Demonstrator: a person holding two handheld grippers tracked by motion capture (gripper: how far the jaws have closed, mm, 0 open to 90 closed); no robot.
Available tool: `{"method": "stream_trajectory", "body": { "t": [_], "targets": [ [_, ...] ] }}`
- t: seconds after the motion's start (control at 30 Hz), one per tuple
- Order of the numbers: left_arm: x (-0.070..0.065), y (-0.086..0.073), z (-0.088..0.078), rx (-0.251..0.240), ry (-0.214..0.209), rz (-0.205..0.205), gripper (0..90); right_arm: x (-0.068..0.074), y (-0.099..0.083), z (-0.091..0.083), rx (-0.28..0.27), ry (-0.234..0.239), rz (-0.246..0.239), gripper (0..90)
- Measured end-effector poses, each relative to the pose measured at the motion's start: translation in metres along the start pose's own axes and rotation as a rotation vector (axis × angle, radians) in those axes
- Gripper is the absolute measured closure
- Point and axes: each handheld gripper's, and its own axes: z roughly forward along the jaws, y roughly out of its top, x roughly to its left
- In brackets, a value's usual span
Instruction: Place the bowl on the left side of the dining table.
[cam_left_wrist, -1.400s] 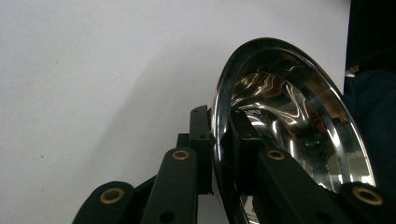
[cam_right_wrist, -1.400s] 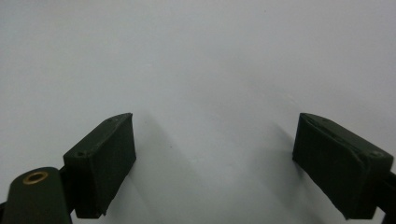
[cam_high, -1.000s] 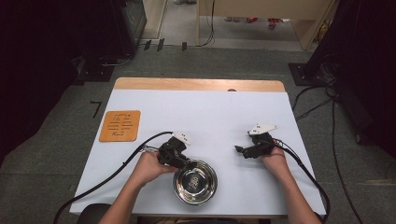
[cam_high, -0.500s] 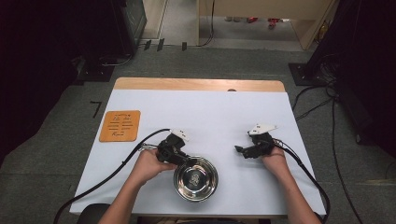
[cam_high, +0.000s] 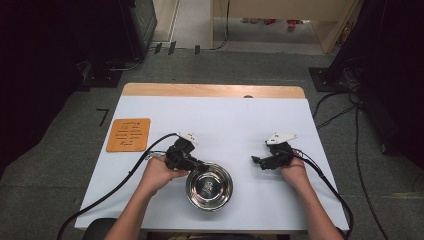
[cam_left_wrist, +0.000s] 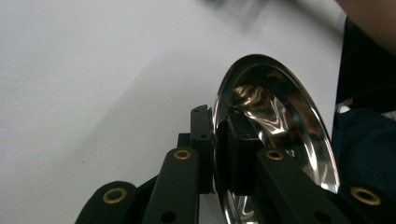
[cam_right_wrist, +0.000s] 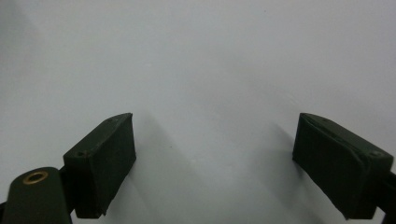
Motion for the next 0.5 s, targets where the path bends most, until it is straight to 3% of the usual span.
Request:
{"method": "stream_trajectory", "body": {
  "t": [0.5],
  "targets": [
    [0.007,0.0007,-0.0078,-0.027,0.013,-0.045,85.4,-0.0001,0.0,0.0001,0.0,0.0,-0.001,12.6]
  ]
}}
